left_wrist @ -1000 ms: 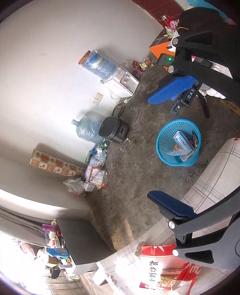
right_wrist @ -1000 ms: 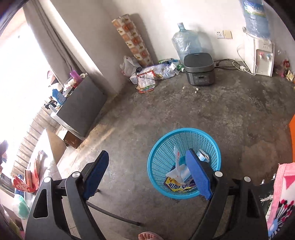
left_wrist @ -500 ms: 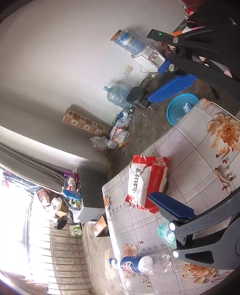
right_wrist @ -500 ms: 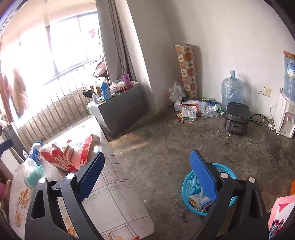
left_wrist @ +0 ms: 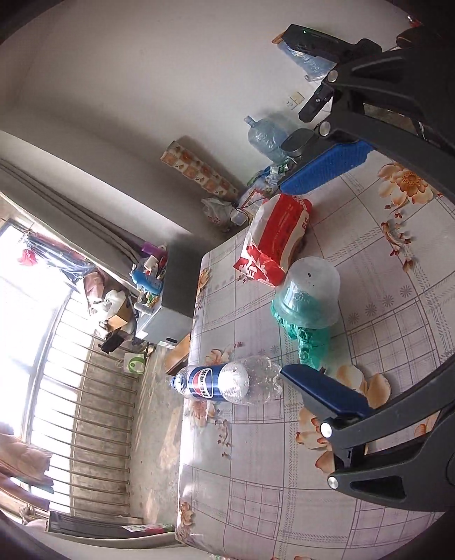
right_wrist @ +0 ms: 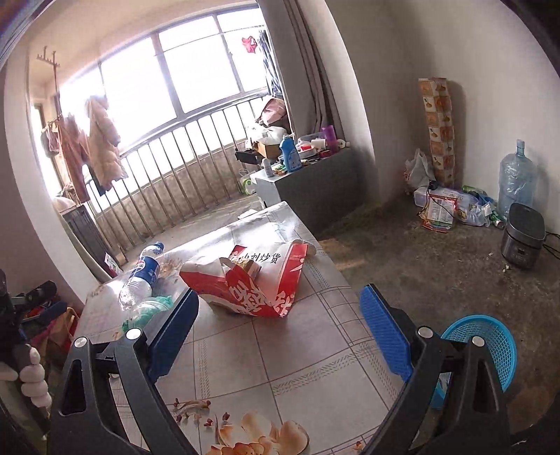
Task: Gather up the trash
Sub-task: 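Move both tools back over the table toward the cup and green bag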
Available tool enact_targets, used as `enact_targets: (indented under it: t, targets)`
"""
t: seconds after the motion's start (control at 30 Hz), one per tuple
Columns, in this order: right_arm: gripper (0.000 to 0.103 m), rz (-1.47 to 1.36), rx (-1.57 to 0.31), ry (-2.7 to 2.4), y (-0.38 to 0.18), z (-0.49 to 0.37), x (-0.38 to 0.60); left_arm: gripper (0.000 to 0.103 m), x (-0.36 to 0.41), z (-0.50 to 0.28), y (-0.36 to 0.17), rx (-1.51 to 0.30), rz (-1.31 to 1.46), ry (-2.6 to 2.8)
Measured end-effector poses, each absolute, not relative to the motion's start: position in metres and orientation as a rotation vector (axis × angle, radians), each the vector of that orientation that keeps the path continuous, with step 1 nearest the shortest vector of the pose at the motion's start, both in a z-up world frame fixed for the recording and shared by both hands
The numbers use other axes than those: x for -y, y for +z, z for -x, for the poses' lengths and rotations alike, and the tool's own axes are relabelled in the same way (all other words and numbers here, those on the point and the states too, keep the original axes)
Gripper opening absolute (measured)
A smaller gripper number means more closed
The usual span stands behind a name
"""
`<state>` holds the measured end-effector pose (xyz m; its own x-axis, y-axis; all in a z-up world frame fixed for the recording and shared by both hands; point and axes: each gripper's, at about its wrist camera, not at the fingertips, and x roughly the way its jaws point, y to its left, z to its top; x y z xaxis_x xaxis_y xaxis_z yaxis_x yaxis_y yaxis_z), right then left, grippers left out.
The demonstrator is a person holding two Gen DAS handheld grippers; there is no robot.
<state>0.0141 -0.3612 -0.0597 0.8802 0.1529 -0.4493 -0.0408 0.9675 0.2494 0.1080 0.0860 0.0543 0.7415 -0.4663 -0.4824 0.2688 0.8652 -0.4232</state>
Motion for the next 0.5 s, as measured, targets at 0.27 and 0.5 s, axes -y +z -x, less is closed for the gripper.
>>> enact_targets:
  t: [0.27,0.5]
  targets:
    - [0.082,-0.206,-0.548,0.195,-0.066,-0.034,0.329,0.075,-0.075,-0.120,0.027,-0.662,0.328,-0.460]
    - [0.074,-0.184,-0.585,0.198,-0.072,-0.053,0.323,0.063,-0.054,-0.133,0.011,-0.680,0.255,-0.480]
